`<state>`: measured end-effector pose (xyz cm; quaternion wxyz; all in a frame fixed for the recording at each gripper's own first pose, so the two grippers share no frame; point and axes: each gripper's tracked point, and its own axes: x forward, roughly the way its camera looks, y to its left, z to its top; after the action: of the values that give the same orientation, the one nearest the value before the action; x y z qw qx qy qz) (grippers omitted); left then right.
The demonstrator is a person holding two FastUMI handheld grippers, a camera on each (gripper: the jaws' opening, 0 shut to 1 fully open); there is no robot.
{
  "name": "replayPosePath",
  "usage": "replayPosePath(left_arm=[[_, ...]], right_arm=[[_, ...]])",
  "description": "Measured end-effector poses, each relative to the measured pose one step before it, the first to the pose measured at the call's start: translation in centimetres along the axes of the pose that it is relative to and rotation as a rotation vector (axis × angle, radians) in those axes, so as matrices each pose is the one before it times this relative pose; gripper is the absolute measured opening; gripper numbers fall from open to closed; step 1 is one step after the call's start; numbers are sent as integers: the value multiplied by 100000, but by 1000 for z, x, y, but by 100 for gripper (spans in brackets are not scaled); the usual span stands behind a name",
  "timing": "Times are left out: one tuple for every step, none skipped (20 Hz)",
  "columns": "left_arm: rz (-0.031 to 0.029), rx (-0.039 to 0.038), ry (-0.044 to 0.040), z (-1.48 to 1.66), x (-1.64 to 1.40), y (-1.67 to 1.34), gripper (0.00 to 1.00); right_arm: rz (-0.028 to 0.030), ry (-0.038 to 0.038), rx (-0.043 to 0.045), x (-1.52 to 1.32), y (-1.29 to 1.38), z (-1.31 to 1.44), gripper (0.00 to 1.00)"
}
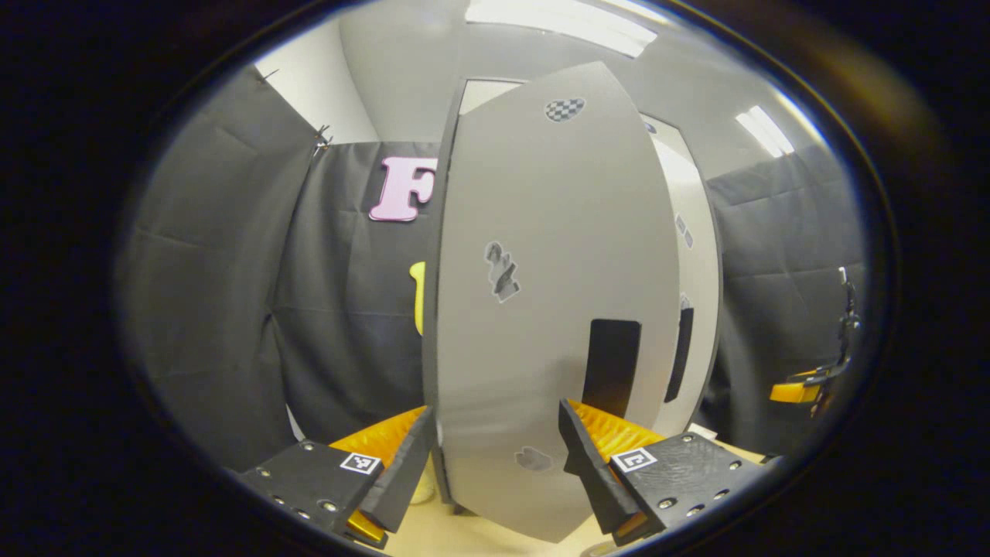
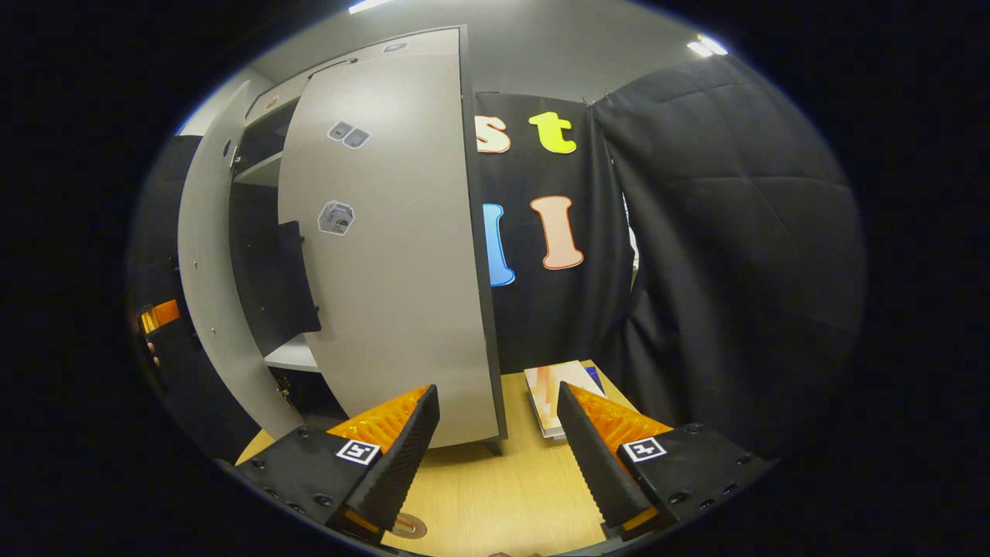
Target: Grasp the bottle in the cabinet with the left hand and place it on the coaster, then close the right door with the right hand and the left door with the left hand.
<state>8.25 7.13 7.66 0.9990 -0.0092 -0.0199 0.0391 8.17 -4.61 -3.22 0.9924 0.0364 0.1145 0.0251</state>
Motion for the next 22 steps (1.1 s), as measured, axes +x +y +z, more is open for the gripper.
replayPosePath(left_arm=[[1652, -565, -429, 161, 104, -327, 93], [1915, -358, -294, 55, -188, -39, 93], [1157, -140, -189, 113, -343, -104, 93], [843, 62, 235, 74, -461, -132, 93], [959, 293, 190, 16, -658, 19, 93], [1460, 305, -28, -7, -557, 287, 93], [1643, 37, 6, -5, -667, 125, 93], [1101, -347, -524, 57, -511, -6, 93], [850, -858, -787, 78, -675, -64, 93], [741, -1053, -241, 223, -590, -175, 93], [692, -324, -456, 53, -729, -115, 93], [801, 595, -737, 223, -660, -192, 93], [816, 1065, -344, 261, -663, -241, 93], [586, 1220, -254, 201, -472, -463, 93], [622, 1149, -156, 281, -467, -370, 93], [84, 946, -109, 113, -400, -460, 93], [-477, 649, -244, 226, -341, -599, 93], [-380, 484, 277, -124, -486, -544, 92], [115, 712, 809, -179, -577, -269, 93], [454, 682, 561, -331, -899, -335, 92], [16, 255, 558, -220, -651, -502, 93], [71, -618, 560, -134, -477, -489, 92]], right_arm=[[204, -676, 298, -41, -478, 339, 98], [238, -379, 447, -146, -368, 244, 98], [225, -222, 415, -64, -317, 119, 98], [223, -308, 326, -42, -370, 46, 98], [310, -540, 277, 113, -318, 47, 98], [87, -89, 296, 251, -317, -5, 98], [672, 1154, 294, 189, -171, -205, 98], [1095, 29, 58, 48, -73, 8, 98], [1021, -825, -412, -5, -119, 250, 98], [989, -686, -747, 19, -177, 137, 98], [970, -461, -993, -15, -115, 122, 98], [1322, -436, -805, -4, -8, 60, 98], [2300, -469, -775, -34, 112, 175, 98], [2364, -1327, -1124, -151, 162, 227, 98], [1562, -503, -1459, -32, -101, 258, 98], [896, 727, -1198, -47, -217, -186, 98], [1460, 100, -572, -62, -172, 69, 98], [1828, -606, -186, 28, 168, 437, 98], [1077, -1019, -685, 41, -73, 393, 98], [579, -850, -1403, 61, -131, 238, 98], [404, -604, -1531, -32, -99, 115, 98], [626, -1031, -1215, 3, 64, 227, 98]])
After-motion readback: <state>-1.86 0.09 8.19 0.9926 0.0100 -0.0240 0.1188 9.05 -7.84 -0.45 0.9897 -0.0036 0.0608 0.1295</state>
